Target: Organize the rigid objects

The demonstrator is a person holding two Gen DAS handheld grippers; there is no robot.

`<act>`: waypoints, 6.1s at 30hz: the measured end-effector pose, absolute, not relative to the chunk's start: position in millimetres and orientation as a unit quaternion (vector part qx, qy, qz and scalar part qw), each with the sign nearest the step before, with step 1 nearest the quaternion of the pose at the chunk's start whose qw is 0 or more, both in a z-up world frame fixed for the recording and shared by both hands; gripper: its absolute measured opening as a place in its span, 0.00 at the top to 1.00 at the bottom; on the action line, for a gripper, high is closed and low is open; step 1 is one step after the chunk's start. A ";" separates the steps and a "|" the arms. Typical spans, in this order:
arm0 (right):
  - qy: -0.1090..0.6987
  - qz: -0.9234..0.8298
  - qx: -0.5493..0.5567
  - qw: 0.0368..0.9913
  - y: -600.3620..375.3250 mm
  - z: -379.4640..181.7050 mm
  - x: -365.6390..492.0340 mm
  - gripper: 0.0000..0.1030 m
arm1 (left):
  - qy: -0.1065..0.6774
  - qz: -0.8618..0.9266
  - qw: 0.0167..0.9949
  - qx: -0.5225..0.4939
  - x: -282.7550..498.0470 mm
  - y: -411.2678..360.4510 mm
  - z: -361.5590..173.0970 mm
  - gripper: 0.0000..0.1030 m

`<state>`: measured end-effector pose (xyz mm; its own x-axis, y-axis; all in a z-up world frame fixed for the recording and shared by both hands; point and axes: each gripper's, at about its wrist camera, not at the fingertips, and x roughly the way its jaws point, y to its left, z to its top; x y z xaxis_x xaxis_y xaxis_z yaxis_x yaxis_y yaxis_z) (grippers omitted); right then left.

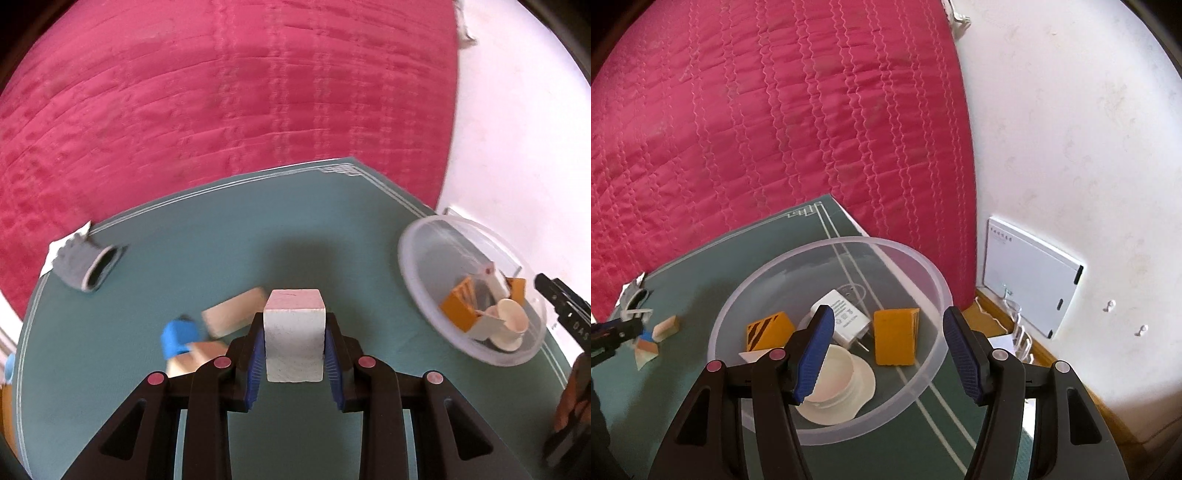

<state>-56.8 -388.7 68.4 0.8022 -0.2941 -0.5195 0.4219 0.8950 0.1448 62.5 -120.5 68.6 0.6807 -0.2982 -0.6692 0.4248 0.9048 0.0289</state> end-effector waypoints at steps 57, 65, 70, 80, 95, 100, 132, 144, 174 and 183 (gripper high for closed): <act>0.242 -0.193 0.156 0.938 -392.7 64.5 -63.8 0.39 | 0.334 -0.200 0.916 0.096 52.3 -151.8 60.4 0.12; 0.230 -0.202 0.126 0.944 -382.5 69.6 -66.0 0.36 | 0.341 -0.146 0.925 0.083 57.3 -102.4 57.2 0.12; 0.227 -0.201 0.104 0.947 -375.0 73.3 -66.2 0.35 | 0.346 -0.118 0.928 0.075 58.6 -74.6 55.3 0.12; 0.245 -0.152 0.090 0.953 -348.1 79.3 -65.6 0.35 | 0.365 -0.075 0.925 0.070 67.9 -32.5 39.9 0.12; 0.270 -0.062 0.050 0.960 -289.1 73.0 -64.6 0.35 | 0.398 -0.101 0.908 0.085 91.7 -39.8 19.2 0.30; 0.278 -0.048 0.045 0.958 -280.5 68.5 -63.6 0.35 | 0.408 -0.126 0.901 0.083 94.4 -43.2 15.3 0.56; 0.330 0.054 0.022 0.942 -209.7 55.6 -28.9 0.35 | 0.406 -0.076 0.910 0.042 58.9 0.2 20.8 0.58; 0.365 0.072 0.028 0.928 -186.9 45.9 1.7 0.35 | 0.407 -0.052 0.911 0.031 57.0 8.8 19.4 0.58; 0.385 0.097 0.027 0.917 -128.4 35.7 83.6 0.35 | 0.419 -0.023 0.907 -0.024 64.1 30.4 17.9 0.40; 0.404 0.094 0.033 0.909 -123.7 25.6 97.0 0.35 | 0.420 -0.020 0.907 -0.028 65.7 32.1 17.8 0.30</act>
